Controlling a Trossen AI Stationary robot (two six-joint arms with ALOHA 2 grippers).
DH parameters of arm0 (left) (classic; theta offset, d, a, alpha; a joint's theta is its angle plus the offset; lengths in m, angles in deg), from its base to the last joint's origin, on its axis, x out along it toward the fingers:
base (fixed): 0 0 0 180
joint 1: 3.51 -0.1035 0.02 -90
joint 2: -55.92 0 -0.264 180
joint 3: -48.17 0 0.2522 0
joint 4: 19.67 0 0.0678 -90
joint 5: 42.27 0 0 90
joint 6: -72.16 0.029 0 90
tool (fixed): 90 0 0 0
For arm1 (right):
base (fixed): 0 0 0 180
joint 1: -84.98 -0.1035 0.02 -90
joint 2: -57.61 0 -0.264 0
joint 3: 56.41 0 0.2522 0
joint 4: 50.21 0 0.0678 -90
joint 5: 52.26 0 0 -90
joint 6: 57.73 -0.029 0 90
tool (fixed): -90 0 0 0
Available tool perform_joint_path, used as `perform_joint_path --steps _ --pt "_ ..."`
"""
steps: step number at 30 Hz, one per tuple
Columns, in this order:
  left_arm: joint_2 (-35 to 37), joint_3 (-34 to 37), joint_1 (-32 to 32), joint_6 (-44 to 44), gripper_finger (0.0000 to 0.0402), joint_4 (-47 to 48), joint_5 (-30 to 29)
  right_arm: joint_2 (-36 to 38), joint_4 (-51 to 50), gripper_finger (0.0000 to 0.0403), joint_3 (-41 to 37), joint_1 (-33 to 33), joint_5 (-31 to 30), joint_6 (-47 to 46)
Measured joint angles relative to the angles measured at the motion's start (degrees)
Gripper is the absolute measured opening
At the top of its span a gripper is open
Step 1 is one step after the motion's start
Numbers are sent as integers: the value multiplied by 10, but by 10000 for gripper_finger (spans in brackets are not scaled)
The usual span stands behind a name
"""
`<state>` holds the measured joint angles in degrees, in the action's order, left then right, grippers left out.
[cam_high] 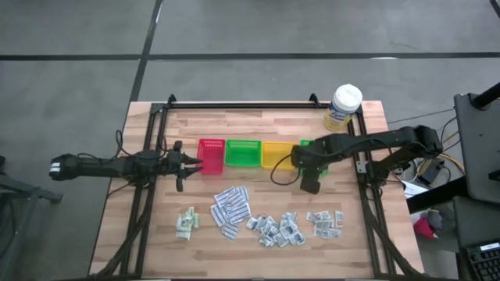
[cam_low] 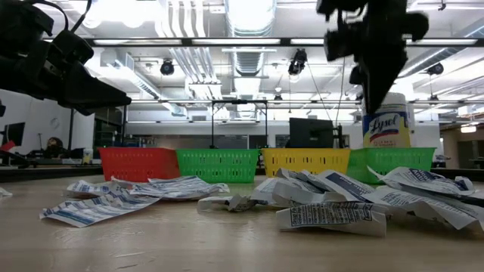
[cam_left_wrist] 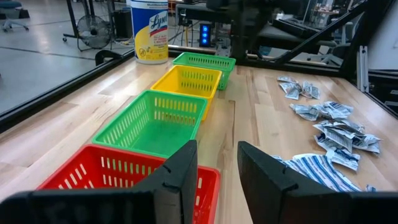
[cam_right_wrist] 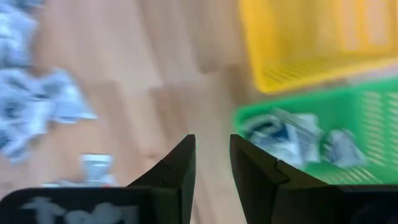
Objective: Pick & Place First Aid Supplies
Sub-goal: Put the blue alcohol pad into the right green bin
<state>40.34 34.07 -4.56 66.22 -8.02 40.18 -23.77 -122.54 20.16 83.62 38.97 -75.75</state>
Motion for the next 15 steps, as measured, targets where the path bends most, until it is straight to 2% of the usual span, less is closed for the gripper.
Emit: perform_joint_path --steps 7,15 --pt "0 0 0 1 113 0 0 0 63 79 17 -71 23 2" --pt "0 0 0 1 113 0 0 -1 226 68 -19 -151 25 48"
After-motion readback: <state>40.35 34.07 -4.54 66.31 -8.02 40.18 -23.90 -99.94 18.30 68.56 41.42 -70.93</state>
